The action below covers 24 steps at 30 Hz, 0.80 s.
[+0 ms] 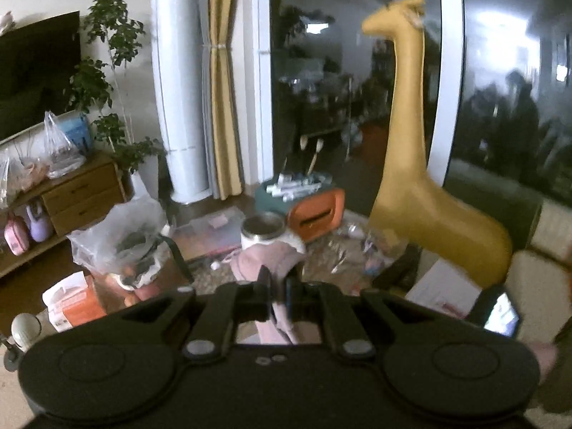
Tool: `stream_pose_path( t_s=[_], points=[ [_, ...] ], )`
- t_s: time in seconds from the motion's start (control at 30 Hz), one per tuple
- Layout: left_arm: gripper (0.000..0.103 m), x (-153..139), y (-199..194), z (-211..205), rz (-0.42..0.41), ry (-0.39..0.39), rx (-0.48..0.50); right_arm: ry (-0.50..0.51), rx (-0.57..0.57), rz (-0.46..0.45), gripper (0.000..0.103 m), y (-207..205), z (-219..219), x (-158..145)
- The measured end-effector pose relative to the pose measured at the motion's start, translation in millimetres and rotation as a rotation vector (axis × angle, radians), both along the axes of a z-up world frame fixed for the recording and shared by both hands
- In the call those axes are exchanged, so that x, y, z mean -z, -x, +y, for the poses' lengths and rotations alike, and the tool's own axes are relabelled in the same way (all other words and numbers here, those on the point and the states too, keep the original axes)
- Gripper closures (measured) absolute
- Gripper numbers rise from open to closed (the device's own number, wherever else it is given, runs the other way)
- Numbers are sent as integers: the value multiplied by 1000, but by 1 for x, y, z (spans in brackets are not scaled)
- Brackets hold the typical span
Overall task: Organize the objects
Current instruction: 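Carry the pink plush pig with the left gripper toward the shoebox, then lower the pink plush pig into the shoebox and open the left gripper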
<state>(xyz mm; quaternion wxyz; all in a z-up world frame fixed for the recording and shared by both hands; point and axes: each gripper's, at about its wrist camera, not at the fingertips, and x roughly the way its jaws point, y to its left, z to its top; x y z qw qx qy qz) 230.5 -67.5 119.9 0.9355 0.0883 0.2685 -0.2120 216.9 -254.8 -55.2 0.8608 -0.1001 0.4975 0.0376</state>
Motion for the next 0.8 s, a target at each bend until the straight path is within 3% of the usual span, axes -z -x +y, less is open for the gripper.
stream_pose_path(
  t_s=[0.17, 0.33, 0.8],
  points=[
    [98, 36, -10, -22, 6, -119, -25, -17, -9, 7, 93, 0, -3, 0],
    [98, 75, -26, -33, 92, -179, -28, -37, -27, 14, 93, 3, -5, -1],
    [95, 175, -57, -45, 418, -203, -3, -71, -46, 25, 93, 6, -8, -2]
  ],
)
